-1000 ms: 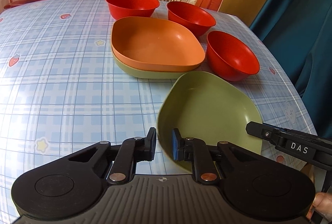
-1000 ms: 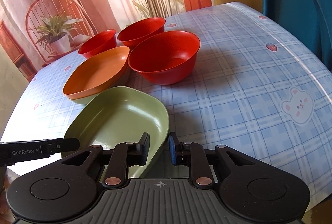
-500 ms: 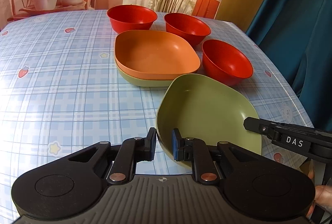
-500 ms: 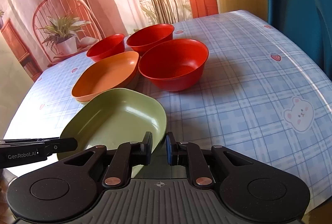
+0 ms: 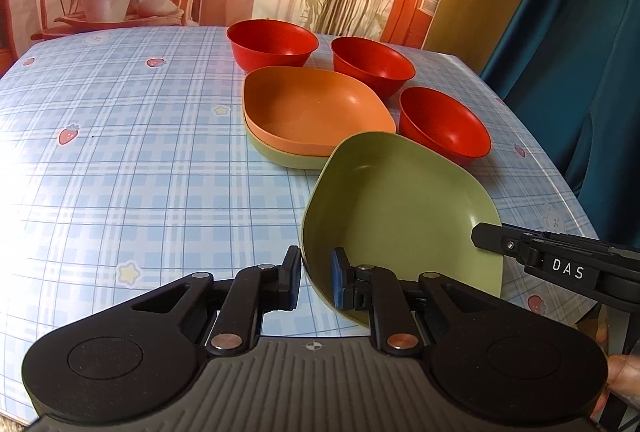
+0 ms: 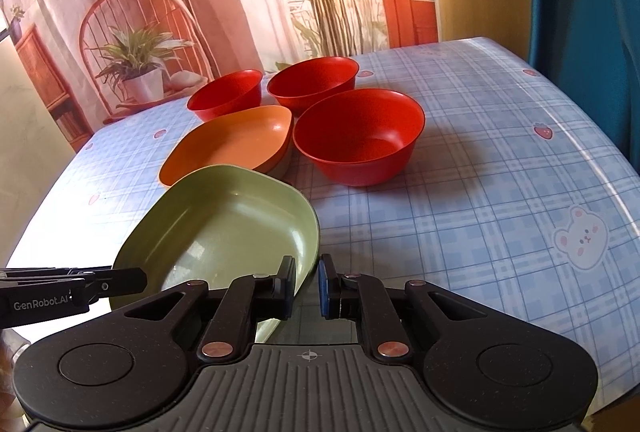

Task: Organize plates and bowls
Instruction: 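Lift the green plate and lower it onto the orange plate, then release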

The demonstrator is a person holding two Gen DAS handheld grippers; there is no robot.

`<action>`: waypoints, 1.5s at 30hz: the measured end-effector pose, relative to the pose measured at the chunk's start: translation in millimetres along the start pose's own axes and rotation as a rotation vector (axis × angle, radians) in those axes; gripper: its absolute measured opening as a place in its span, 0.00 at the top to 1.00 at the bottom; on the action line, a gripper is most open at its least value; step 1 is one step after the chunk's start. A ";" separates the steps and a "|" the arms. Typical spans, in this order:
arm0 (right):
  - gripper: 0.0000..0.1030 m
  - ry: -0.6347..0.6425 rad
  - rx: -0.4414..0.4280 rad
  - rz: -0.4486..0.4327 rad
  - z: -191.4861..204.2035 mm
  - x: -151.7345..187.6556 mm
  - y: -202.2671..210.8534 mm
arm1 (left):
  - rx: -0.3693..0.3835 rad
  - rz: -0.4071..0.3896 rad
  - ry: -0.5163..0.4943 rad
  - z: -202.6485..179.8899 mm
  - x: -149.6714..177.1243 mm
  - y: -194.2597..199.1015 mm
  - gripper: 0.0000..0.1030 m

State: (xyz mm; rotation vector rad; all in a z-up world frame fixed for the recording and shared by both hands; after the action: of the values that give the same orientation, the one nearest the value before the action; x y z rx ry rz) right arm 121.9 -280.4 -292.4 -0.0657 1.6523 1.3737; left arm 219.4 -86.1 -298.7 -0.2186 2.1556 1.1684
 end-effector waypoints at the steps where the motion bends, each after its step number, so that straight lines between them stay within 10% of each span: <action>1: 0.89 0.004 0.000 -0.004 0.8 -0.9 0.6 | 0.000 -0.003 0.002 0.2 0.4 0.7 0.83; 45: 0.92 0.398 0.000 -0.091 74.6 -127.6 -64.2 | 0.043 -0.071 0.101 40.1 -72.4 -23.1 0.81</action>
State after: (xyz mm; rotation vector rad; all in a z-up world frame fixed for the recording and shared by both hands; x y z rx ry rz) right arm 273.9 -308.9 -247.2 -0.4333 1.9474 1.3513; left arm 303.9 -79.3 -284.4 -0.3389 2.2390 1.0908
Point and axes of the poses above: each gripper's, at about its wrist camera, not at the fingertips, and y roughly against the way its jaws point, z to its left, x to its underside, the point moved 10 cm from there along -y, roughly the way its jaws point, and after that the axes turned 14 degrees about x, right-handed, at the moved point
